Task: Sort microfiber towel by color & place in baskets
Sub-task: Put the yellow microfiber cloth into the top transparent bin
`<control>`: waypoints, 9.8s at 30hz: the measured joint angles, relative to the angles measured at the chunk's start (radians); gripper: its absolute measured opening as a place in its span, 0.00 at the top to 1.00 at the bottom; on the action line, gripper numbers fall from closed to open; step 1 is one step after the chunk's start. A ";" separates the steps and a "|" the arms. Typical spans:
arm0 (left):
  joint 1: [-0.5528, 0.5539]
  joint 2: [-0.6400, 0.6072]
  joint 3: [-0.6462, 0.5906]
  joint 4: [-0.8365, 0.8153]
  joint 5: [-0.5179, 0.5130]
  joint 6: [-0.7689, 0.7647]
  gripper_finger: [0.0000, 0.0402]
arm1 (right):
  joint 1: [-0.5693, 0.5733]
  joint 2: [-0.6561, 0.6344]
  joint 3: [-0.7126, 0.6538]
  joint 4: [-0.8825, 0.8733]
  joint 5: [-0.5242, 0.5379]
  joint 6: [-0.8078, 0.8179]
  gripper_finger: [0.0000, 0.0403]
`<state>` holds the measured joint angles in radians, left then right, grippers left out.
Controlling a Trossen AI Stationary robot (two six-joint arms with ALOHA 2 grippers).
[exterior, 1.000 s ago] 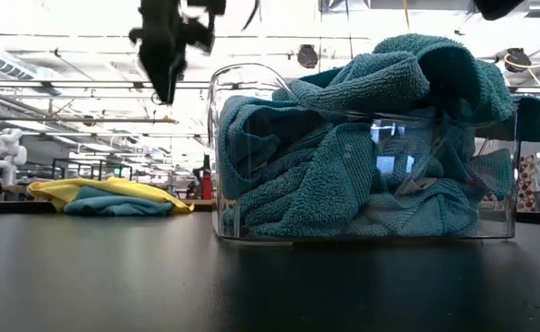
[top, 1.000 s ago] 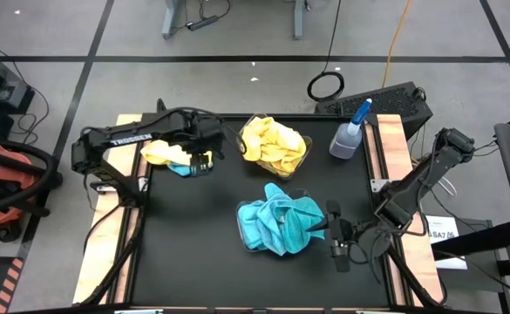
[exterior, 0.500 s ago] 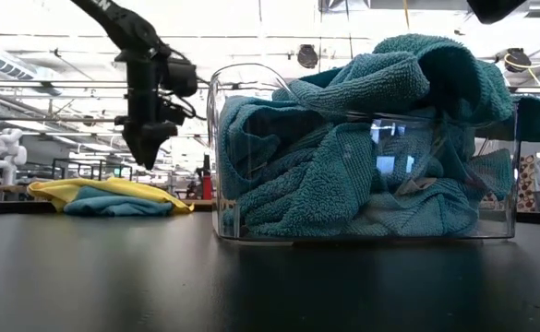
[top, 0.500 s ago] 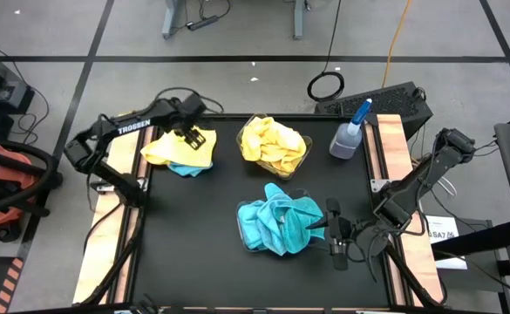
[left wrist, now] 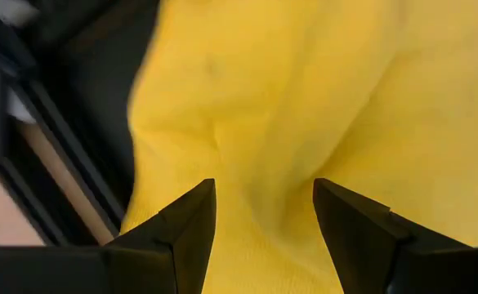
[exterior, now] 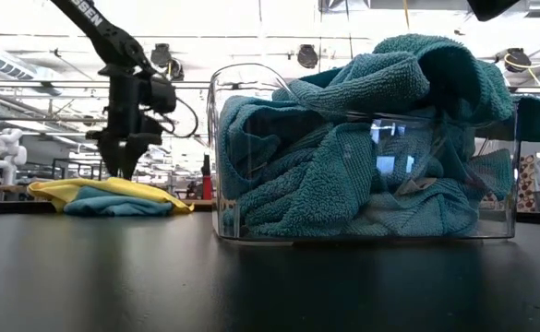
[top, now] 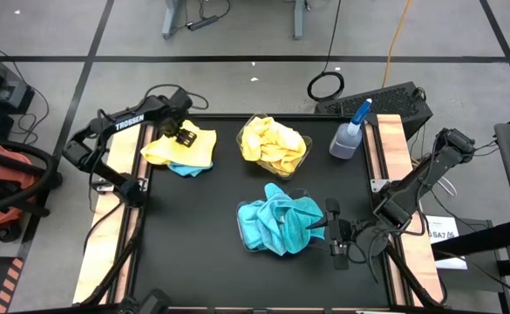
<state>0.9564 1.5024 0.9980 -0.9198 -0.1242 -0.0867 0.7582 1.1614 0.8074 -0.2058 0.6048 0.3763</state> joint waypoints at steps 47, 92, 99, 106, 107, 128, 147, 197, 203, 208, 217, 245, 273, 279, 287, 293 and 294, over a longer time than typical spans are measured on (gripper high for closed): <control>-0.444 -0.425 0.349 -0.090 0.126 0.037 1.00 | -0.223 0.028 0.000 0.229 0.059 -0.285 0.46; -0.910 -0.125 0.348 0.643 0.484 0.120 1.00 | -0.744 0.678 0.230 1.120 -0.473 -0.471 0.15; -0.958 -0.116 0.348 0.648 0.541 0.155 1.00 | -0.745 0.699 0.315 1.071 -0.474 -0.549 0.30; -1.014 -0.122 0.349 0.571 0.541 0.176 1.00 | -0.745 0.693 0.315 1.020 -0.451 -0.603 0.79; -1.024 -0.122 0.349 0.538 0.541 0.180 1.00 | -0.743 0.692 0.315 1.009 -0.449 -0.615 0.87; -0.966 -0.116 0.317 0.369 -0.293 0.338 0.79 | -0.839 0.259 0.315 0.177 -0.105 -0.654 1.00; -0.758 0.138 0.316 0.441 -0.062 0.333 0.57 | -1.085 0.440 0.300 -0.013 -0.212 -0.529 1.00; -0.968 -0.133 0.307 0.353 -0.065 0.285 0.57 | -1.148 0.365 0.278 -0.286 -0.611 -0.379 0.42; -0.869 -0.022 0.300 0.543 0.040 0.293 0.57 | -1.148 0.368 0.280 -0.285 -0.610 -0.362 0.42; -0.781 0.101 0.298 0.635 0.071 0.230 0.57 | -1.149 0.368 0.280 -0.293 -0.609 -0.358 0.42; -0.660 0.216 0.299 0.746 0.166 0.198 0.40 | -1.149 0.368 0.280 -0.298 -0.606 -0.378 0.42; -0.522 0.315 0.339 0.758 0.123 0.384 0.99 | -1.149 0.366 0.281 -0.361 -0.604 -0.363 0.42; -0.497 0.486 0.339 0.757 0.224 0.415 0.97 | -1.117 0.256 0.282 -0.137 -0.509 -0.389 0.43; -0.498 0.486 0.339 0.756 0.224 0.415 0.96 | -1.116 0.336 0.282 -0.090 -0.499 -0.408 0.60; -0.495 0.478 0.337 0.738 0.224 0.409 0.96 | -1.146 0.456 0.282 0.003 -0.507 -0.445 0.91; -0.497 0.440 0.336 0.691 0.220 0.405 0.85 | -1.162 0.524 0.284 0.024 -0.507 -0.451 0.98; -0.498 0.432 0.335 0.677 0.222 0.405 0.83 | -1.162 0.530 0.284 0.024 -0.507 -0.452 0.97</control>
<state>0.4587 1.9341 1.3331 -0.2423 0.0982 0.3180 -0.4038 1.6915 1.0916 -0.1818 0.0975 -0.0760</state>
